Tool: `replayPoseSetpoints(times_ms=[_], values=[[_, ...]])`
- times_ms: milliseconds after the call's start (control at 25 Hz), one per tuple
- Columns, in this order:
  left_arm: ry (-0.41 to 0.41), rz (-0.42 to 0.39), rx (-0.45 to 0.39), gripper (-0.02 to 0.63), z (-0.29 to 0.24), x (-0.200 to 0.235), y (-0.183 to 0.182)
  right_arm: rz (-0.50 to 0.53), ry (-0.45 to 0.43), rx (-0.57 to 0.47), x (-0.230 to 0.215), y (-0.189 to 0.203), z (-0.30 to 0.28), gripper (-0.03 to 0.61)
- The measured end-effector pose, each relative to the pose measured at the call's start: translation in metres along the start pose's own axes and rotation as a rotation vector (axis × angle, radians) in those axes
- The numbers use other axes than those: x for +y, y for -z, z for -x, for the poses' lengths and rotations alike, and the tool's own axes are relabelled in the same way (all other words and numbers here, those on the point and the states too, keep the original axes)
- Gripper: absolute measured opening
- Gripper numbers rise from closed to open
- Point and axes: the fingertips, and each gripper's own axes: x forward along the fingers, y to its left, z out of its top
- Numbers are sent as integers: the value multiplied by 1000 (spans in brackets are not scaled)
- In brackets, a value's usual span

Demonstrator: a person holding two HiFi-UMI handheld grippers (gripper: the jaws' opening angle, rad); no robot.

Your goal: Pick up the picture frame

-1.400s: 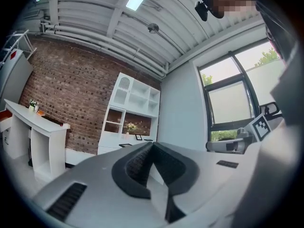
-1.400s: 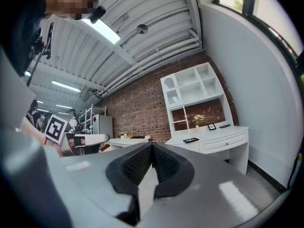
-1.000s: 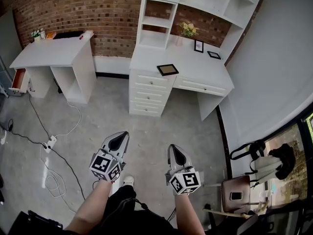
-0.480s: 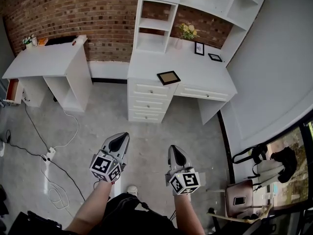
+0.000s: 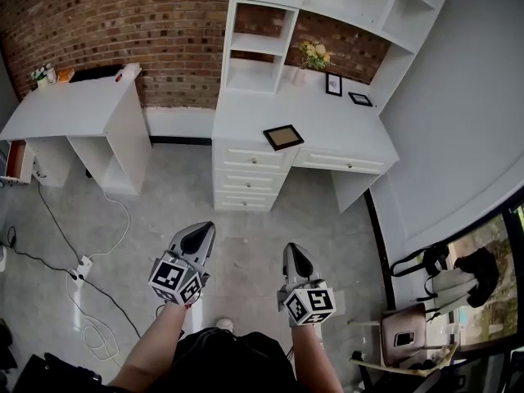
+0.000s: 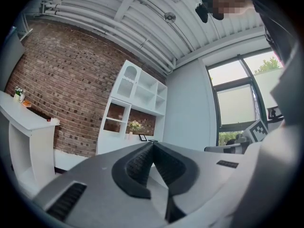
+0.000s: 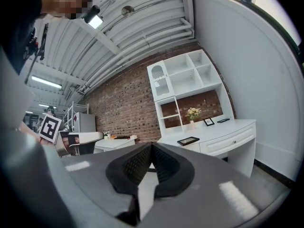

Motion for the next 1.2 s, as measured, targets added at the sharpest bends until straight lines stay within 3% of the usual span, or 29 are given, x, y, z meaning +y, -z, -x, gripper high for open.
replayPoseSetpoints(times_ms=[440, 1200], values=[[10, 6, 10, 6, -21, 7, 6, -26, 24, -11, -24, -3, -18, 3], [-3, 14, 32, 6, -145, 76, 7, -62, -13, 42, -88, 1, -156, 3]])
